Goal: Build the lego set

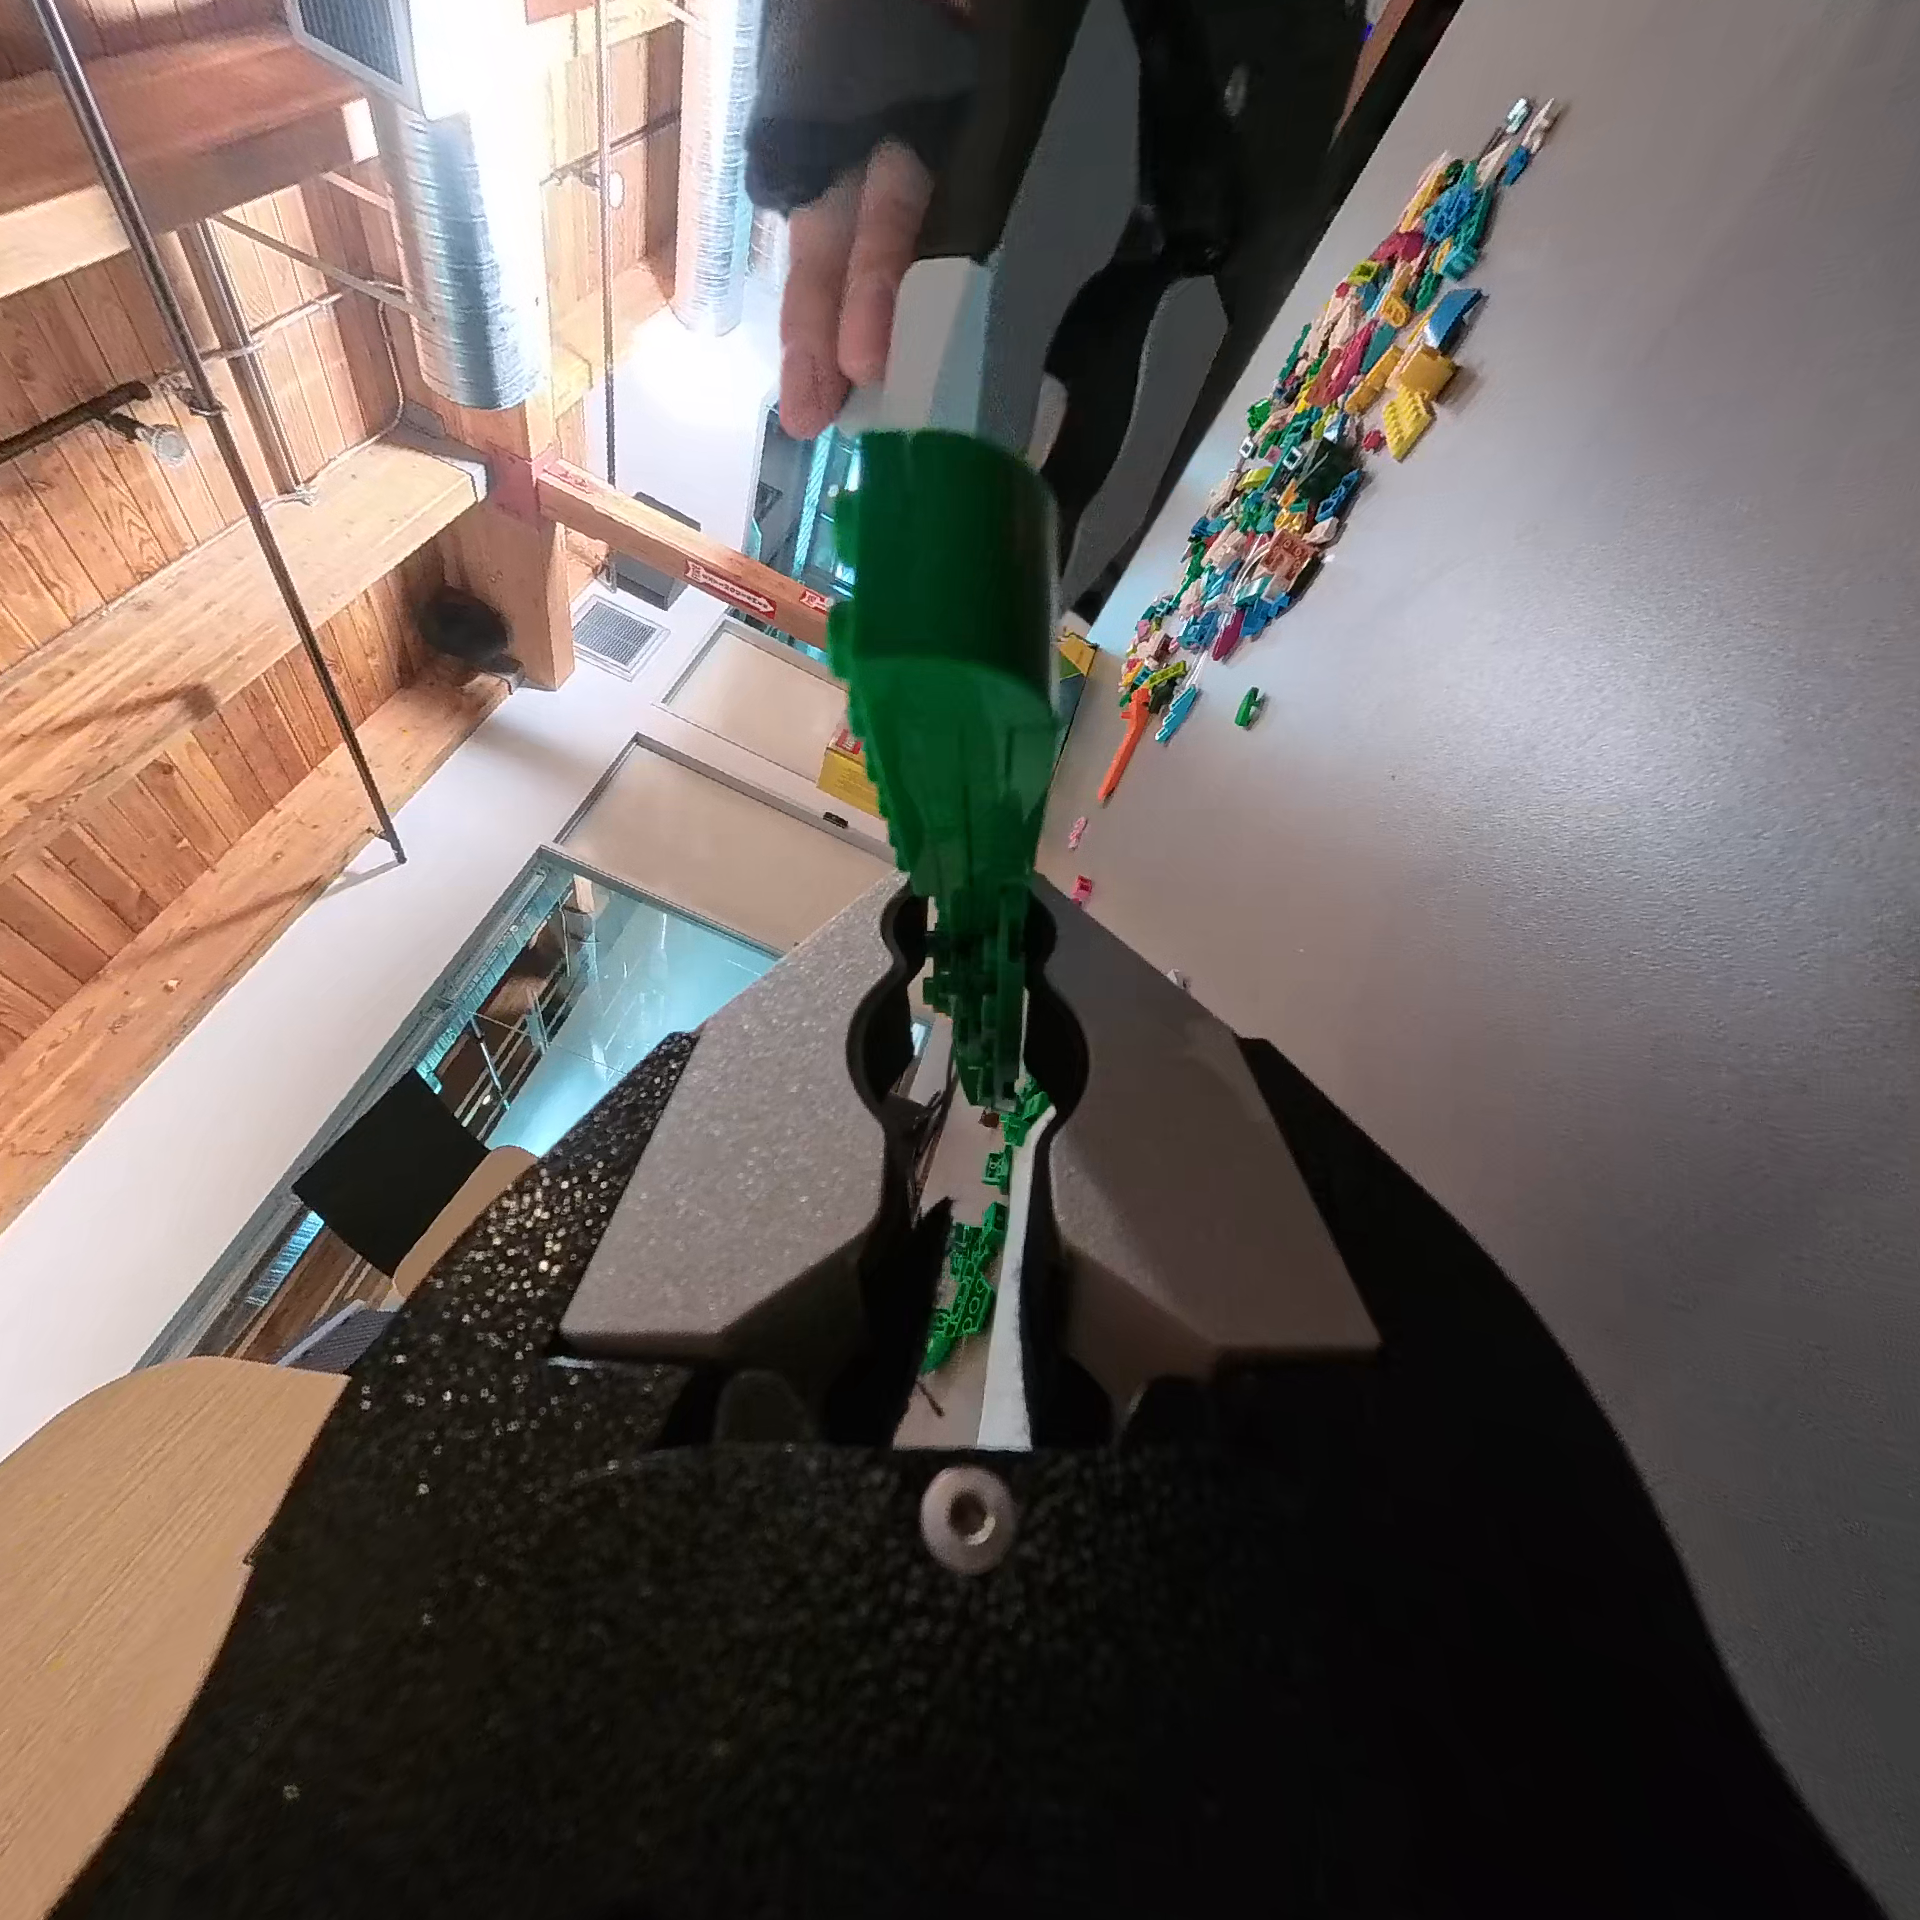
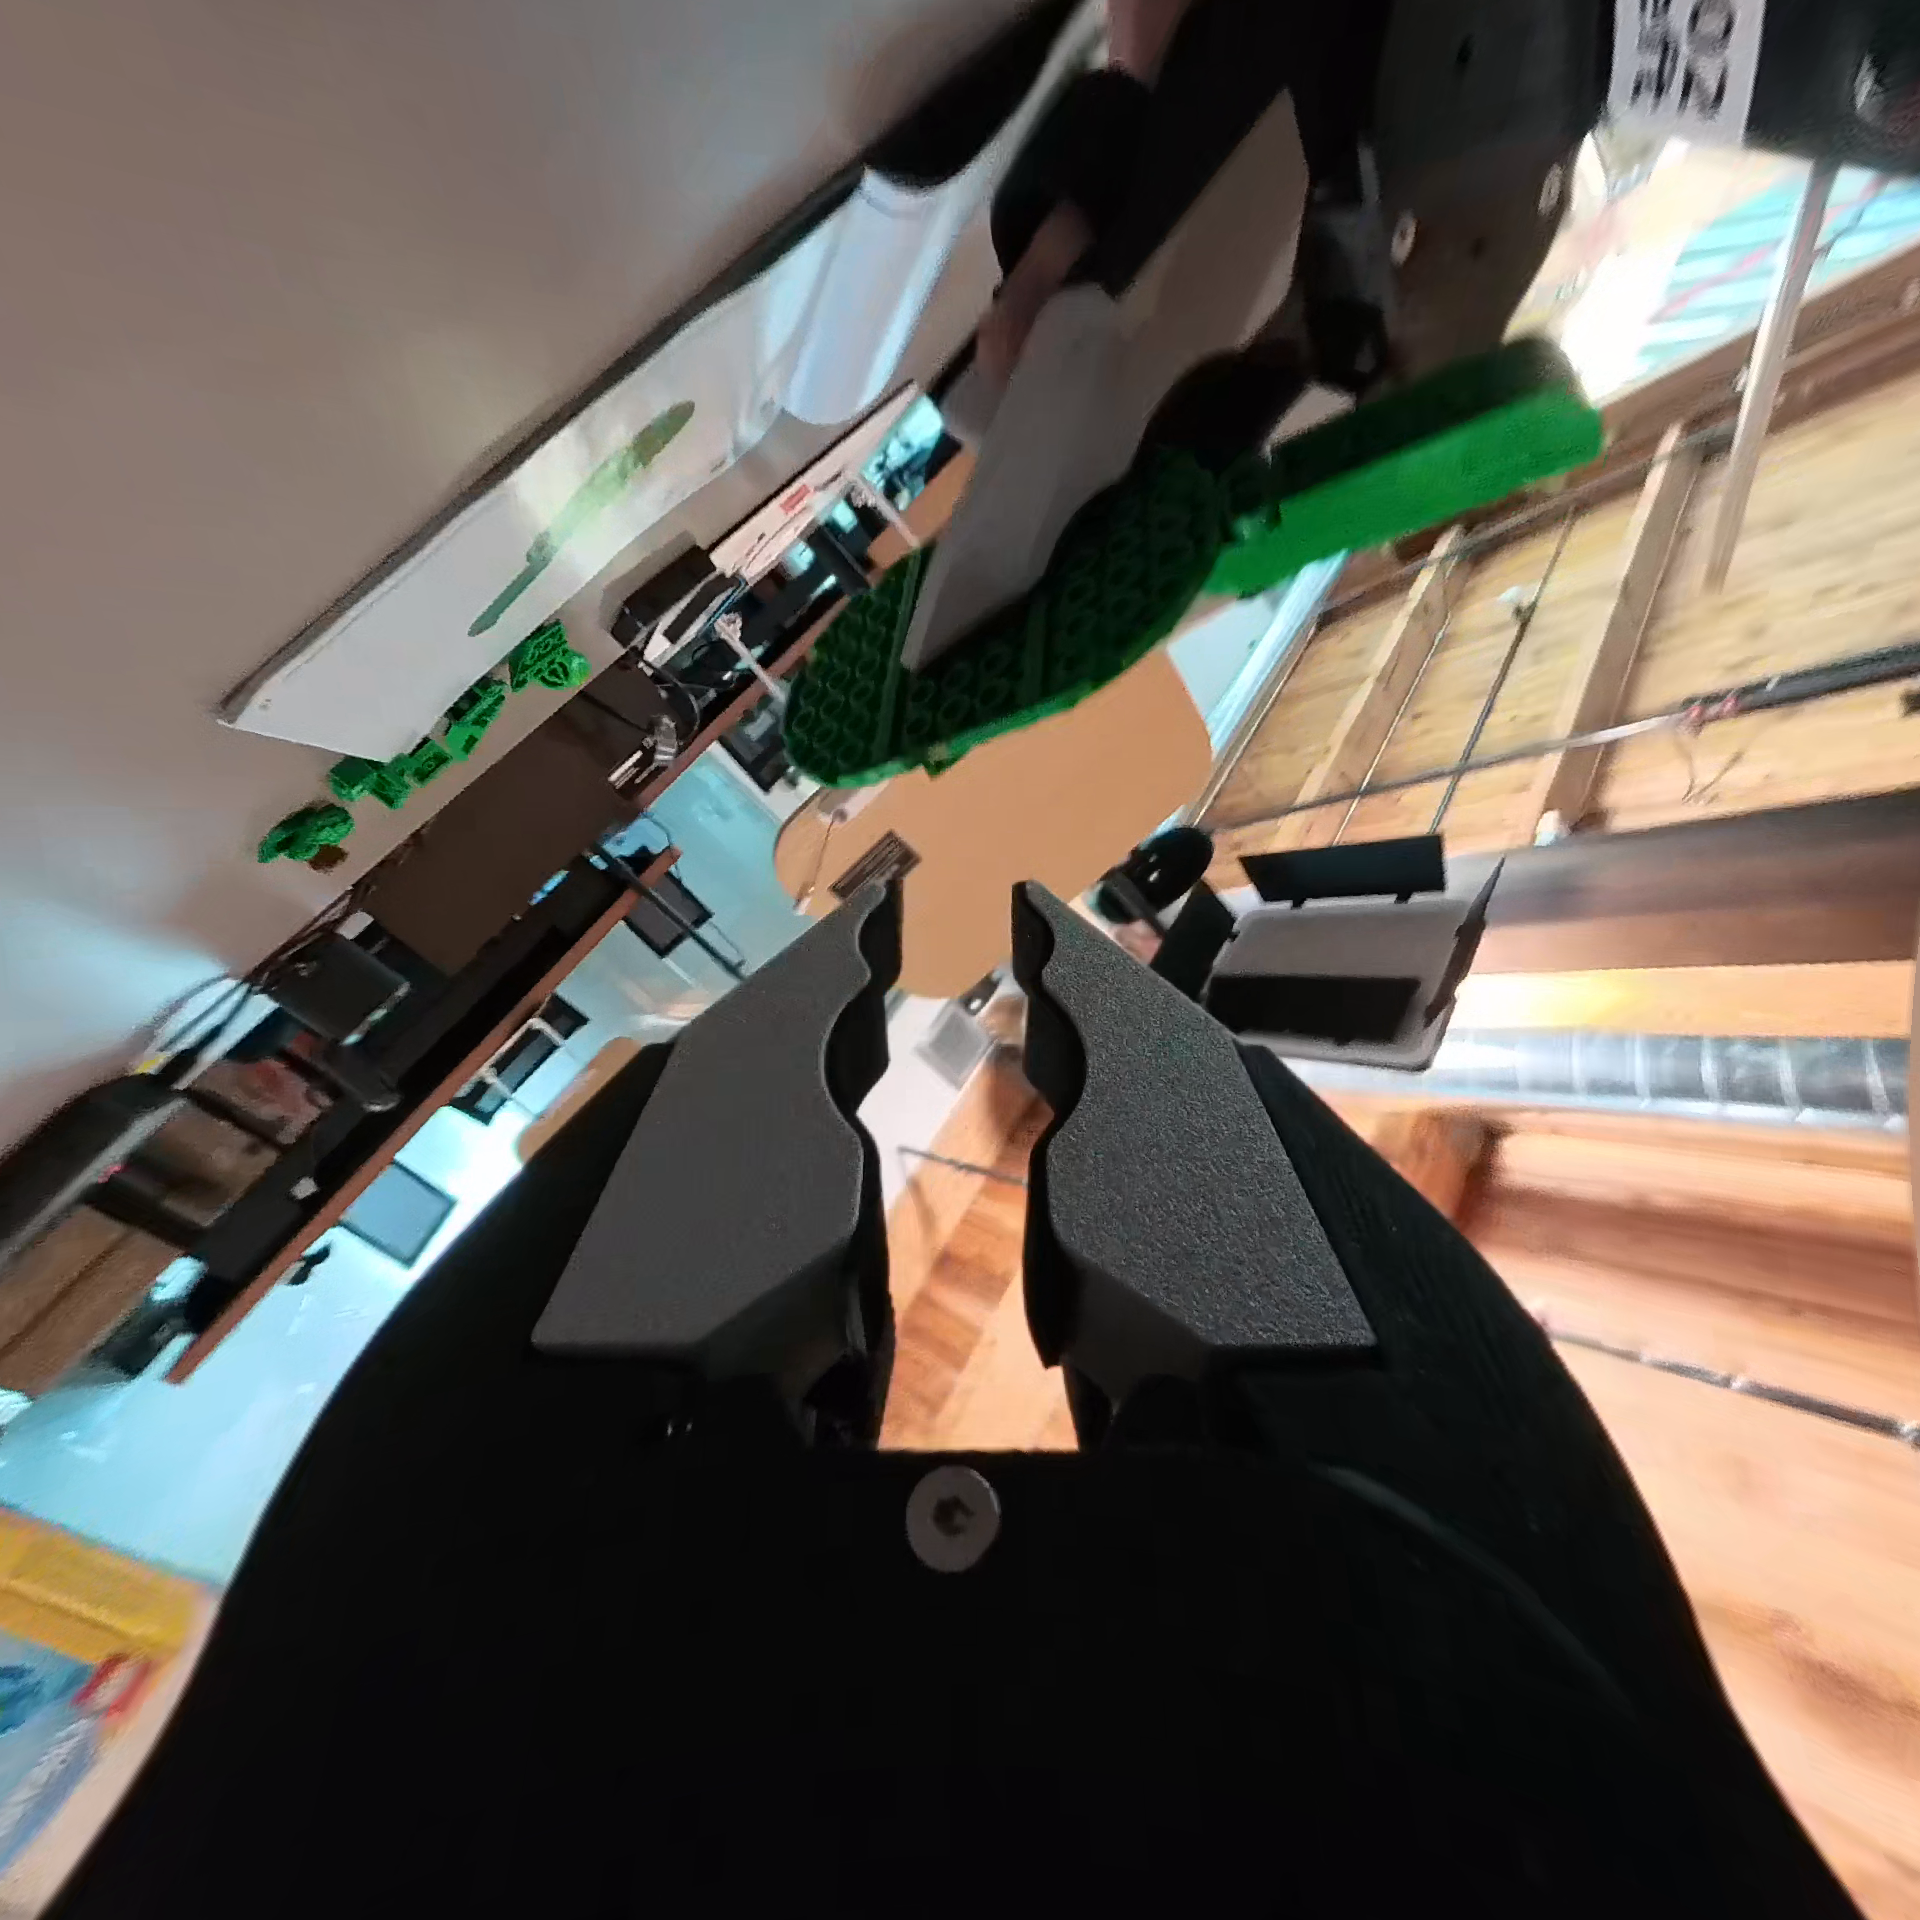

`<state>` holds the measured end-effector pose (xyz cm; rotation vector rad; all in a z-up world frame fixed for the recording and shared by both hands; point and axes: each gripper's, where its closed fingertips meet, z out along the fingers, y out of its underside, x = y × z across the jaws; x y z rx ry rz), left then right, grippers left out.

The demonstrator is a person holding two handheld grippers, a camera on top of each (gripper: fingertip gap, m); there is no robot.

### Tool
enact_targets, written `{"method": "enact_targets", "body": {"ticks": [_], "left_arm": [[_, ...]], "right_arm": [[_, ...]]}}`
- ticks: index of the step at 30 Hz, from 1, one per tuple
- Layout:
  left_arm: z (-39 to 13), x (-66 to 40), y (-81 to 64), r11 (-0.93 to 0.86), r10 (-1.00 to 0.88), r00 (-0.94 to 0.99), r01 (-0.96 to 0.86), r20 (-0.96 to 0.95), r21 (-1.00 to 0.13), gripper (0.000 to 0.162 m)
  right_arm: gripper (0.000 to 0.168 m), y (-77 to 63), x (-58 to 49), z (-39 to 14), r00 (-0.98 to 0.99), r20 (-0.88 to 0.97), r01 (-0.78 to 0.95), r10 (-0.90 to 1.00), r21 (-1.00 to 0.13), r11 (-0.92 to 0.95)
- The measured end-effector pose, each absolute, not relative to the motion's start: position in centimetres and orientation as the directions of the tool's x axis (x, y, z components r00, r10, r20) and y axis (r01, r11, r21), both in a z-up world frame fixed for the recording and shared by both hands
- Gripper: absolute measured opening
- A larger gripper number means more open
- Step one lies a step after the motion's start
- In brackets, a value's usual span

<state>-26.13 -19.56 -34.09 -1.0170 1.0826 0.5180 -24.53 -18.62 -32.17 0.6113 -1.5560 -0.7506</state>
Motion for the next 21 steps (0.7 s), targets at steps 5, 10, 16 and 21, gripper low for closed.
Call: {"method": "enact_targets", "body": {"ticks": [5,10,16,21], "left_arm": [[-34.2,-26.1,-19.5,0.471,-0.106,0.396,-0.788,-0.912,-0.397,0.013],[-34.4,-25.8,-19.6,0.481,-0.096,0.367,-0.797,-0.925,-0.366,0.013],[-34.7,-25.2,-19.9,0.504,-0.096,0.336,-0.795,-0.937,-0.336,0.013],[-34.6,-25.3,-19.9,0.504,-0.096,0.341,-0.793,-0.935,-0.342,0.013]], "right_arm": [[0.019,-14.6,-24.0,-31.5,-0.209,0.905,0.298,-0.371,0.420,0.857],[0.019,-13.0,-23.3,-32.6,-0.108,0.942,0.502,0.317,-0.224,0.836],[0.020,-15.5,-23.3,-33.6,-0.043,0.501,0.477,0.865,-0.750,0.458],[0.019,-19.0,-23.5,-32.2,-0.119,0.217,0.394,0.969,-0.885,0.247]]}}
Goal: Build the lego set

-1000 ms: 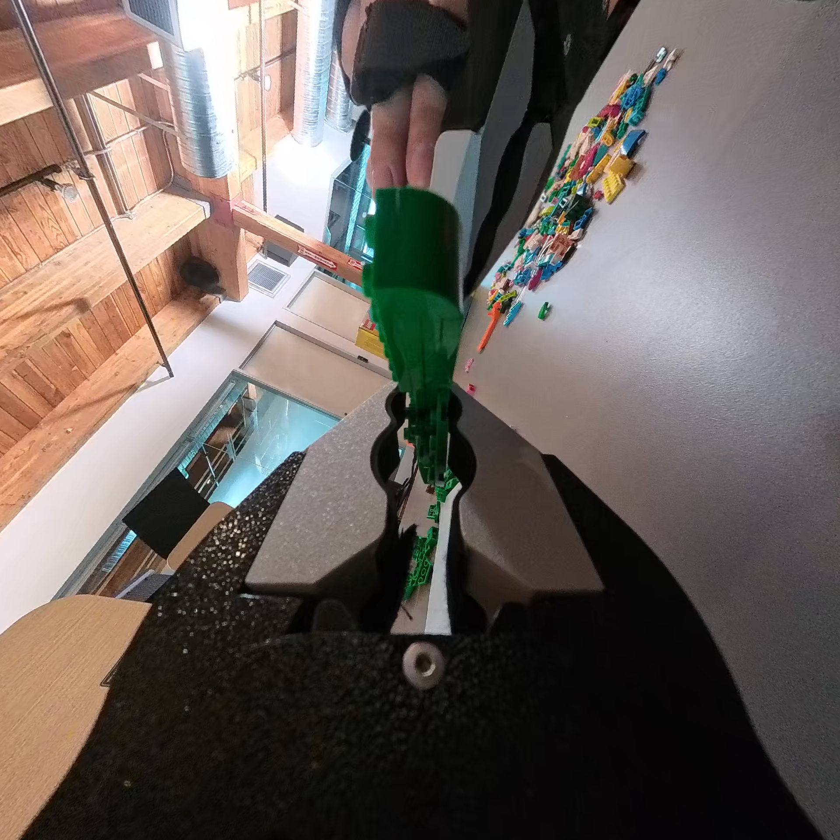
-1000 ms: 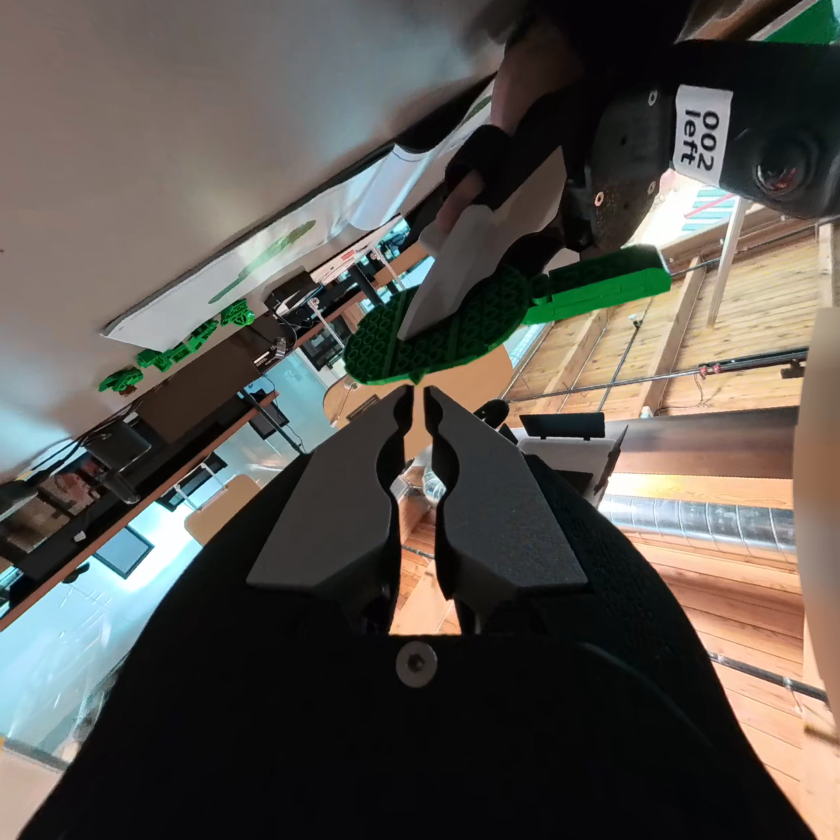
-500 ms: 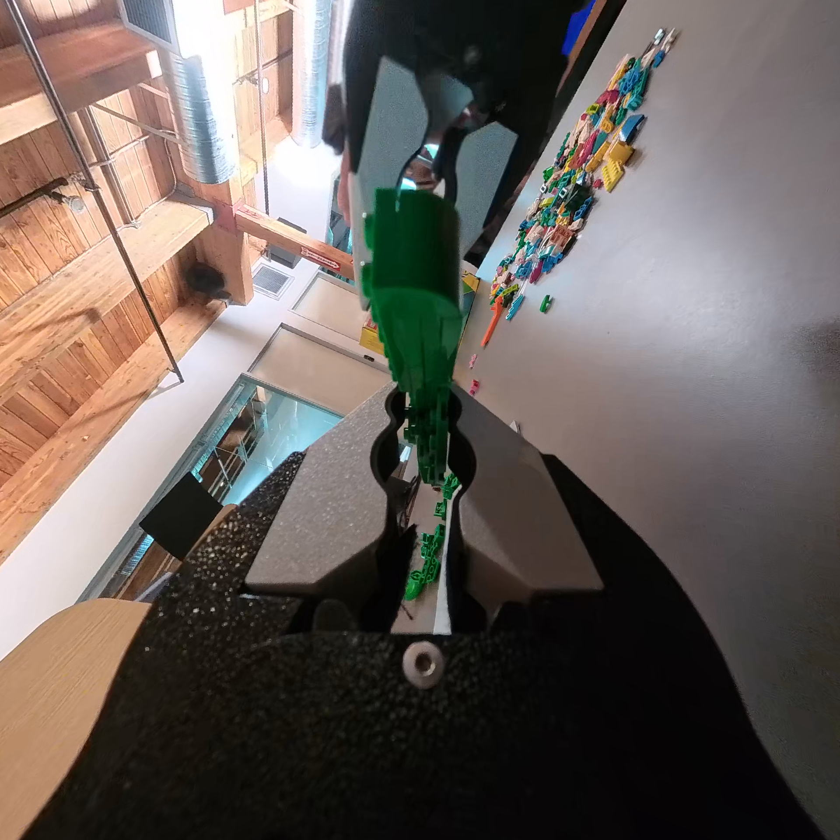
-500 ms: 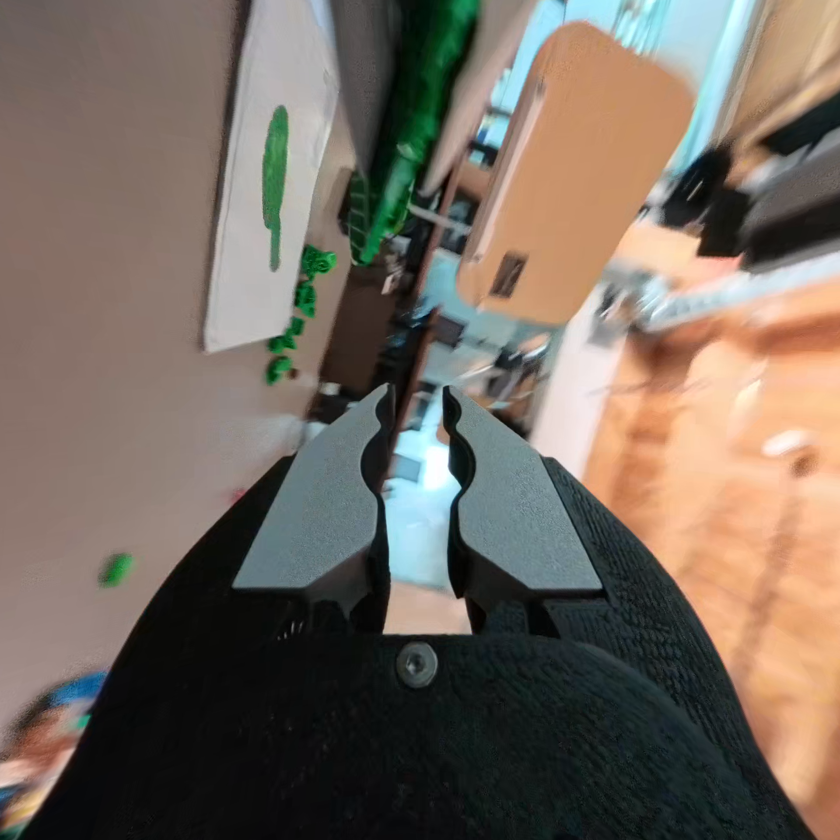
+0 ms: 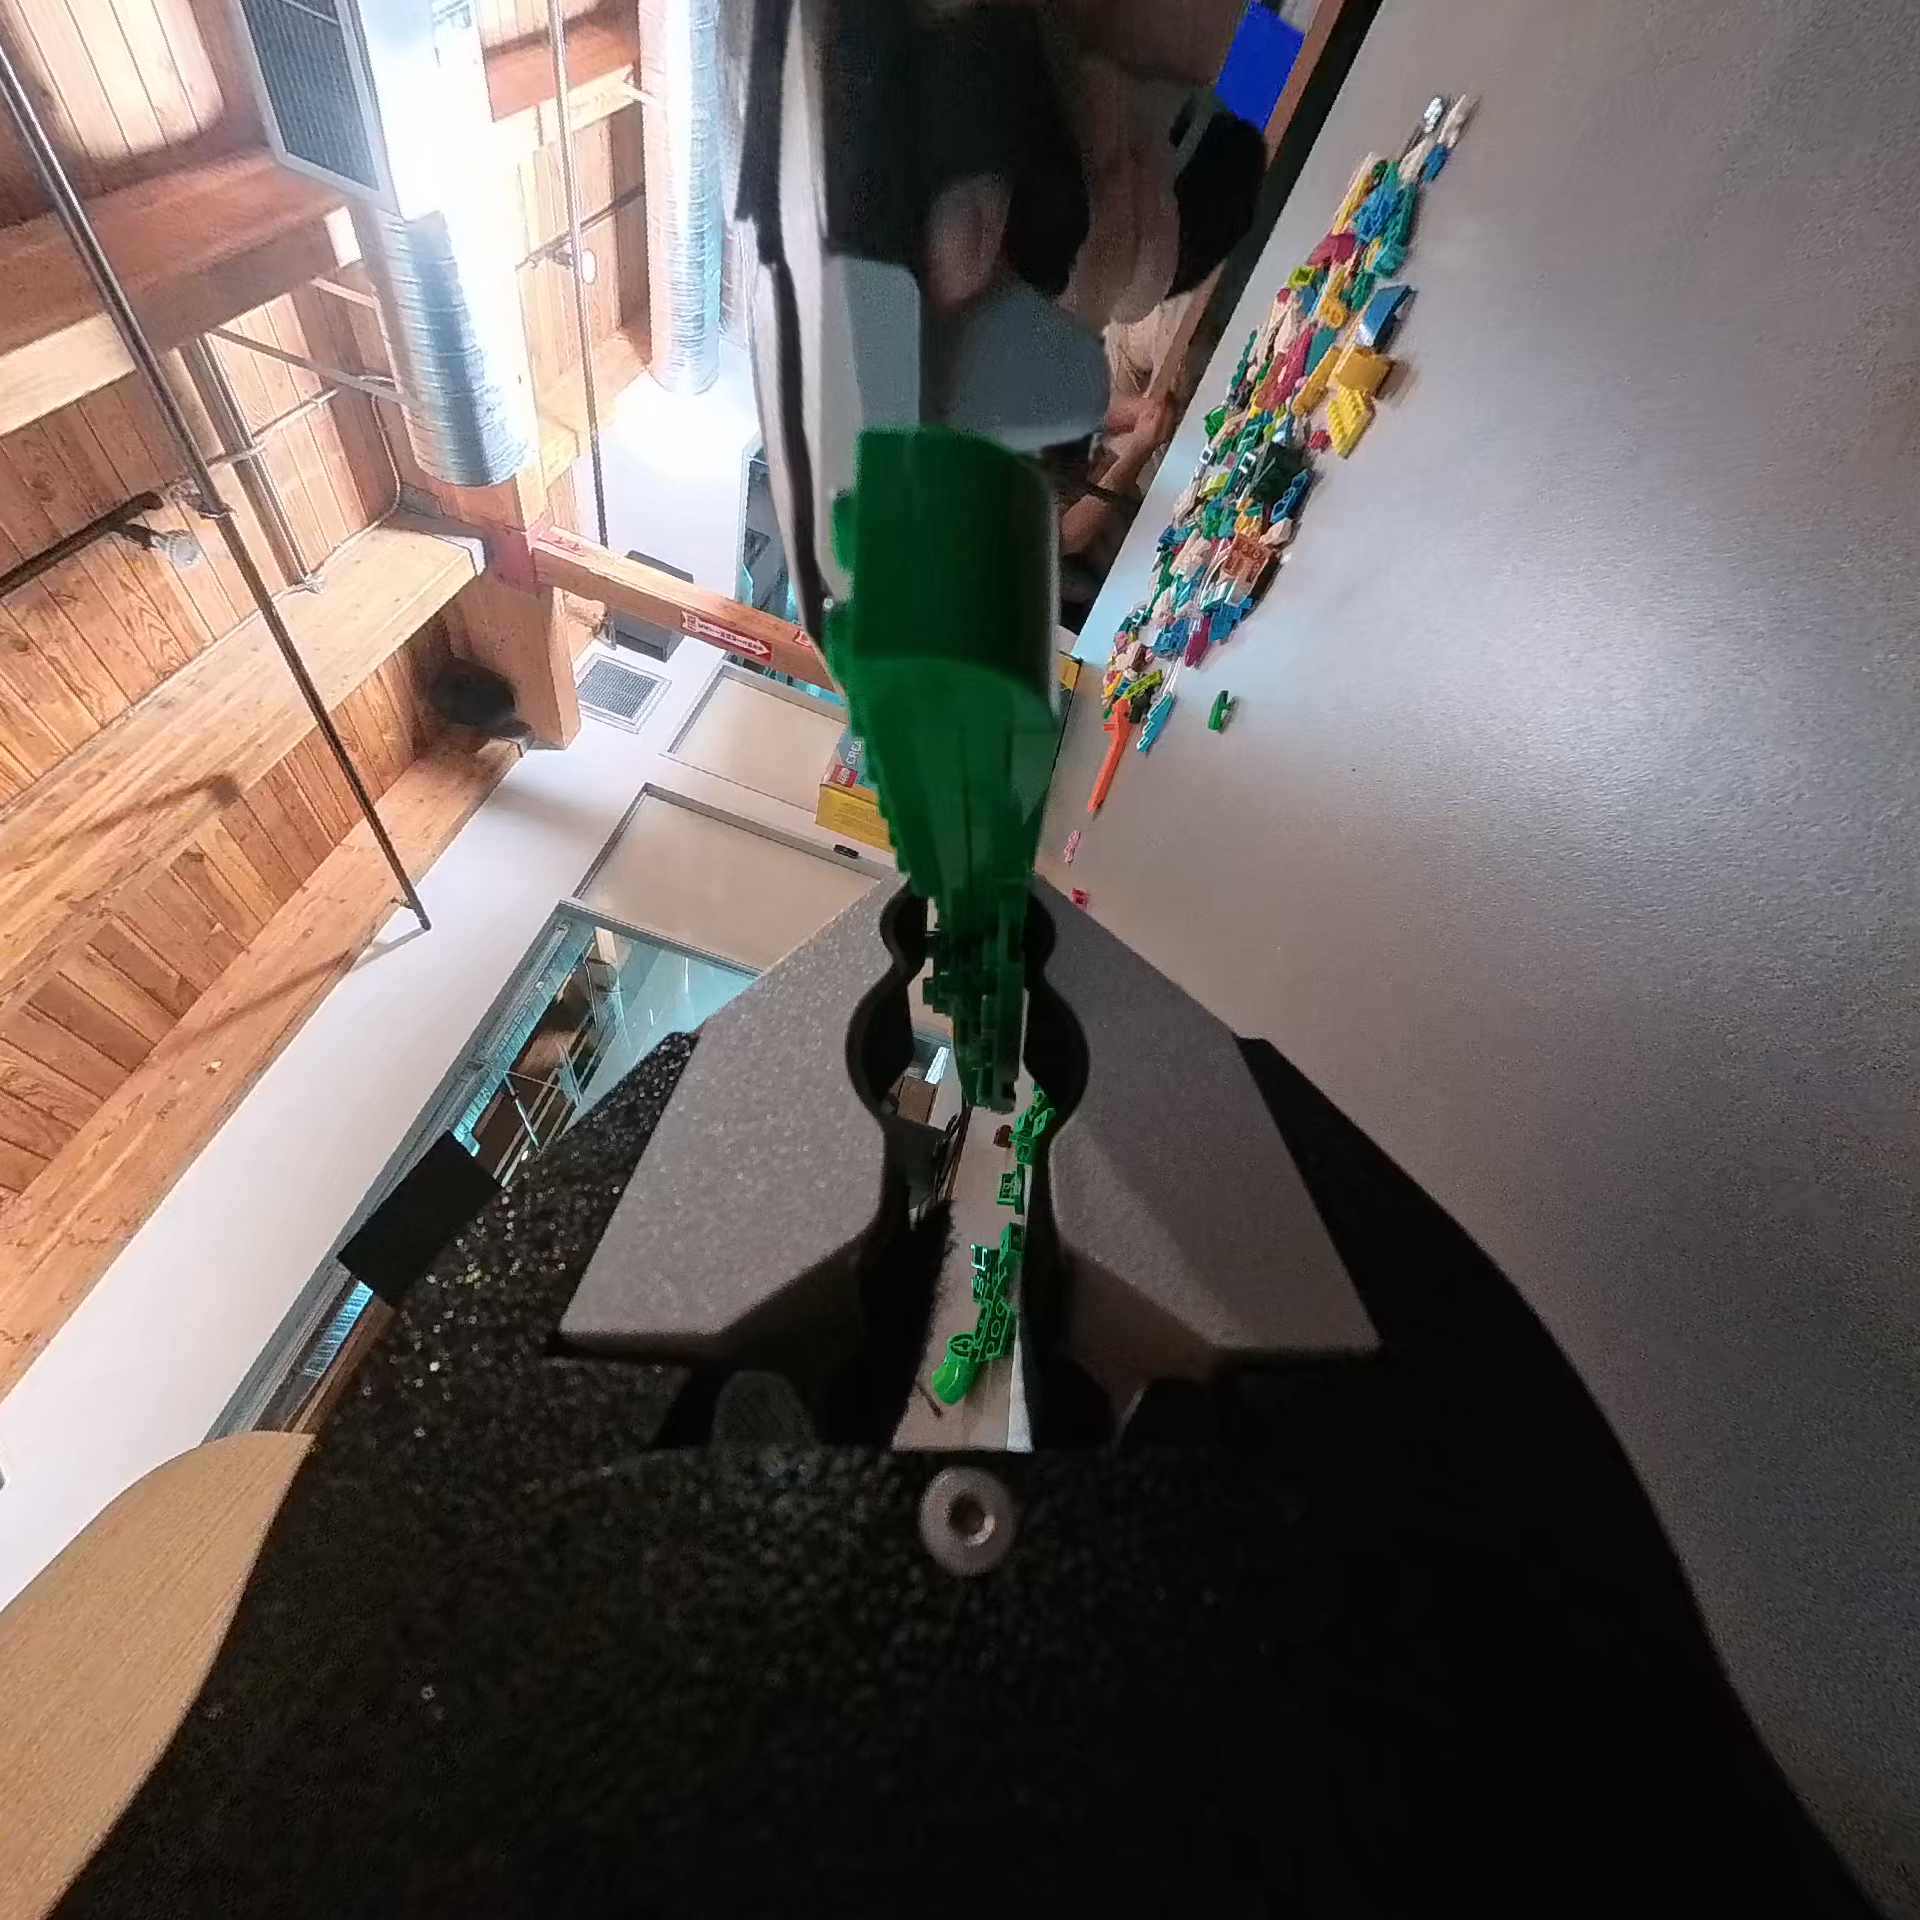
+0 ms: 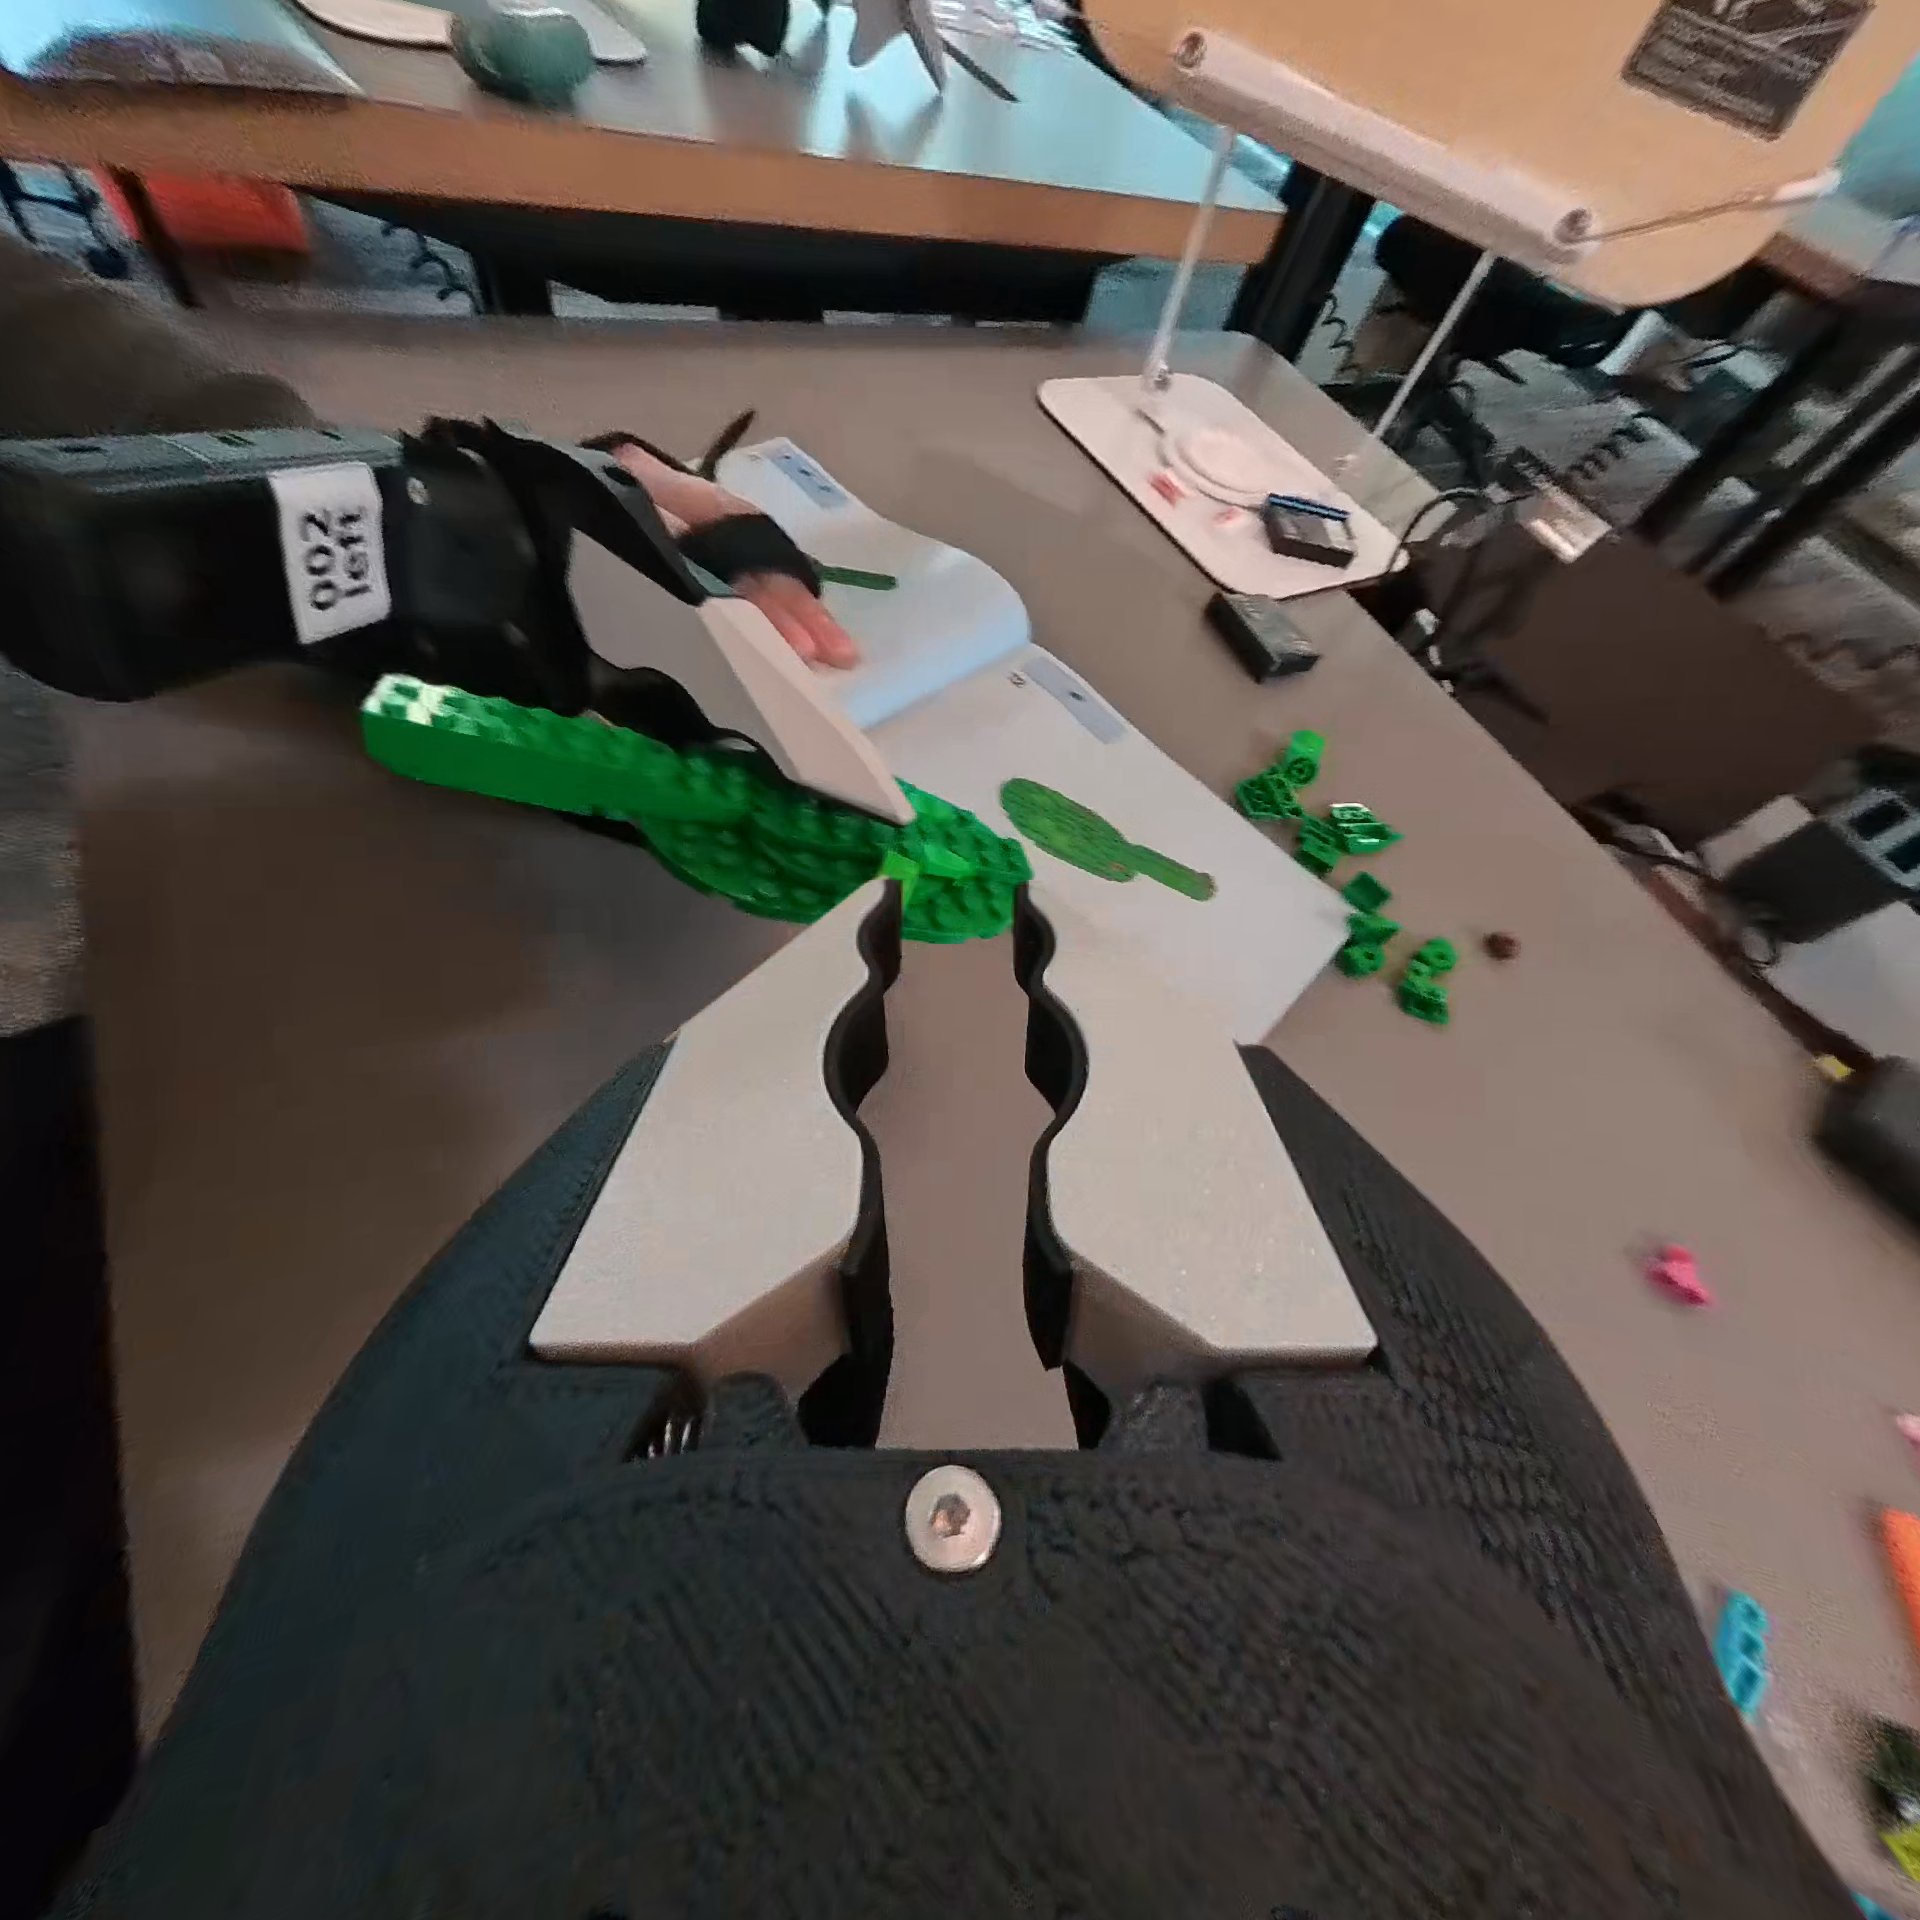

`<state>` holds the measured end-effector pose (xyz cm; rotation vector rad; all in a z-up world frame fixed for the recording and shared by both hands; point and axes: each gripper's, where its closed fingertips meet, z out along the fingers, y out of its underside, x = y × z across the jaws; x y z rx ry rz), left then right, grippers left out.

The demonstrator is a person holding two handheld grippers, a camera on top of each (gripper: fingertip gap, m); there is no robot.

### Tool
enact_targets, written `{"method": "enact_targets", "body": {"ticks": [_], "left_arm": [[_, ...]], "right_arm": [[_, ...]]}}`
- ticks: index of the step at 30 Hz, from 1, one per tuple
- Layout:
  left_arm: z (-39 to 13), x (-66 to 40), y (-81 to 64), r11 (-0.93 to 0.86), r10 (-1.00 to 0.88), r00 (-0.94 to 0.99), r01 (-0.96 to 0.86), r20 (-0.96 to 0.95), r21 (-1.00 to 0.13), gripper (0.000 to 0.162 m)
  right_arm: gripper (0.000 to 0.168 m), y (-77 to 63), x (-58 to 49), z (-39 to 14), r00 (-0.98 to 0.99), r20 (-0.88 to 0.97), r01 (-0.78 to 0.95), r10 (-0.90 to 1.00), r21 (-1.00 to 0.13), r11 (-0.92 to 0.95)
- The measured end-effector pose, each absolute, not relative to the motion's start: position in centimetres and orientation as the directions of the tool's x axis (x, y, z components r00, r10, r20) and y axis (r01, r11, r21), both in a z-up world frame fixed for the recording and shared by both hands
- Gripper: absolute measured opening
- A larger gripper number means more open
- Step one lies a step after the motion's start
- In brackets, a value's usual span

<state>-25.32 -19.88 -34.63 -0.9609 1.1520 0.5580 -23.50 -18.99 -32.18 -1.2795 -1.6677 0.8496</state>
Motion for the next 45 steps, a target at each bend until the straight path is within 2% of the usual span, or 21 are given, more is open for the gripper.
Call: {"method": "enact_targets", "body": {"ticks": [21,26,36,45], "left_arm": [[-34.9,-24.9,-20.2,0.519,-0.100,0.316,-0.792,-0.944,-0.320,0.013],[-34.7,-25.2,-20.1,0.510,-0.090,0.322,-0.798,-0.942,-0.322,0.013],[-34.8,-25.1,-20.1,0.510,-0.095,0.319,-0.798,-0.943,-0.321,0.013],[-35.1,-24.7,-20.2,0.517,-0.094,0.297,-0.801,-0.950,-0.301,0.013]], "right_arm": [[0.019,-20.2,-24.1,-34.1,-0.180,0.223,0.446,0.958,-0.850,0.282],[0.018,-19.7,-24.0,-34.3,-0.167,0.295,0.465,0.941,-0.818,0.339],[0.017,-20.2,-23.9,-33.7,-0.172,0.169,0.431,0.971,-0.873,0.228],[0.016,-20.2,-24.2,-34.6,-0.180,0.087,0.486,0.980,-0.858,0.166]]}}
